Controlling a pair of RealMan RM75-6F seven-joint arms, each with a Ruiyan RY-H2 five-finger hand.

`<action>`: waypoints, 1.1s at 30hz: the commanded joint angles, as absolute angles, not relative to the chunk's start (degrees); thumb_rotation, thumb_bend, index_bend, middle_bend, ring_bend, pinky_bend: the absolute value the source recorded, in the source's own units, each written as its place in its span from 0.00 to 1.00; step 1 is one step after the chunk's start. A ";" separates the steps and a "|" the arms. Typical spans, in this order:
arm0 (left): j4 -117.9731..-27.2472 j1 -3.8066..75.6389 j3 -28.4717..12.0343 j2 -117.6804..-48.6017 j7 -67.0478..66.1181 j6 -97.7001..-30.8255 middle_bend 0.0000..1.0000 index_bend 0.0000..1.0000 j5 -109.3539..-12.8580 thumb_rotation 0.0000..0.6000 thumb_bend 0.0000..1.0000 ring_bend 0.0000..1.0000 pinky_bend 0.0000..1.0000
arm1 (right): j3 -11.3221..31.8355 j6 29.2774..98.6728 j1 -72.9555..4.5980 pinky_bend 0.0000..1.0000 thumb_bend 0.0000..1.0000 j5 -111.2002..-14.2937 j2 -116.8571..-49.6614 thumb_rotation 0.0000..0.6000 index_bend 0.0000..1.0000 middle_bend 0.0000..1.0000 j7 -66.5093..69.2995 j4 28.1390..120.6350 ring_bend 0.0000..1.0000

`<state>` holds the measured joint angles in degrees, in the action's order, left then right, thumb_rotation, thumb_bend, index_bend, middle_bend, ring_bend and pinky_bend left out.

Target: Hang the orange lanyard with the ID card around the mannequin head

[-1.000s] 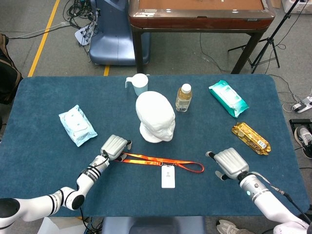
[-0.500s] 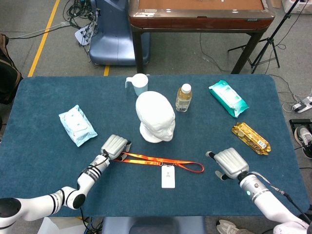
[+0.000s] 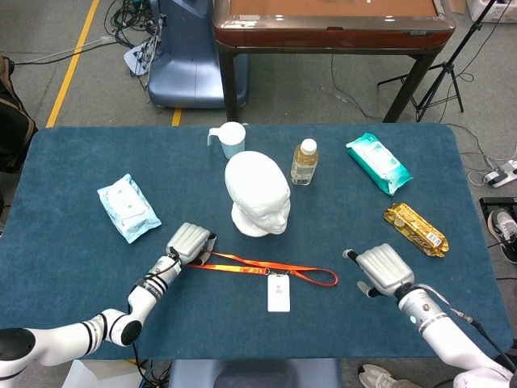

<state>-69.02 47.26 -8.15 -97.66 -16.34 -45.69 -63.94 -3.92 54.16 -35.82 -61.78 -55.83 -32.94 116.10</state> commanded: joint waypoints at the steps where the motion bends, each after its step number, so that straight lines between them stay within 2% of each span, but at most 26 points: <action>1: -69.26 47.11 -8.08 -97.46 -16.16 -45.85 1.00 0.60 -64.07 1.00 0.44 0.94 0.89 | -3.89 54.87 -35.64 1.00 0.39 -61.83 -56.09 1.00 0.26 0.96 -33.60 116.09 1.00; 12: -73.73 46.06 -7.44 -94.76 -16.68 -47.41 1.00 0.60 -64.71 1.00 0.44 0.94 0.89 | -3.32 55.75 -36.80 1.00 0.39 -58.89 -61.19 1.00 0.30 0.96 -38.74 113.65 1.00; 26: -76.07 45.36 -7.43 -93.63 -17.85 -48.48 1.00 0.59 -63.31 1.00 0.44 0.94 0.89 | -1.01 56.82 -41.92 1.00 0.39 -49.23 -74.10 1.00 0.37 0.97 -47.21 105.57 1.00; 33: -76.76 45.23 -7.38 -93.22 -18.23 -48.70 1.00 0.59 -62.88 1.00 0.44 0.94 0.89 | -0.72 58.28 -43.03 1.00 0.35 -47.66 -78.86 1.00 0.39 0.98 -48.81 102.39 1.00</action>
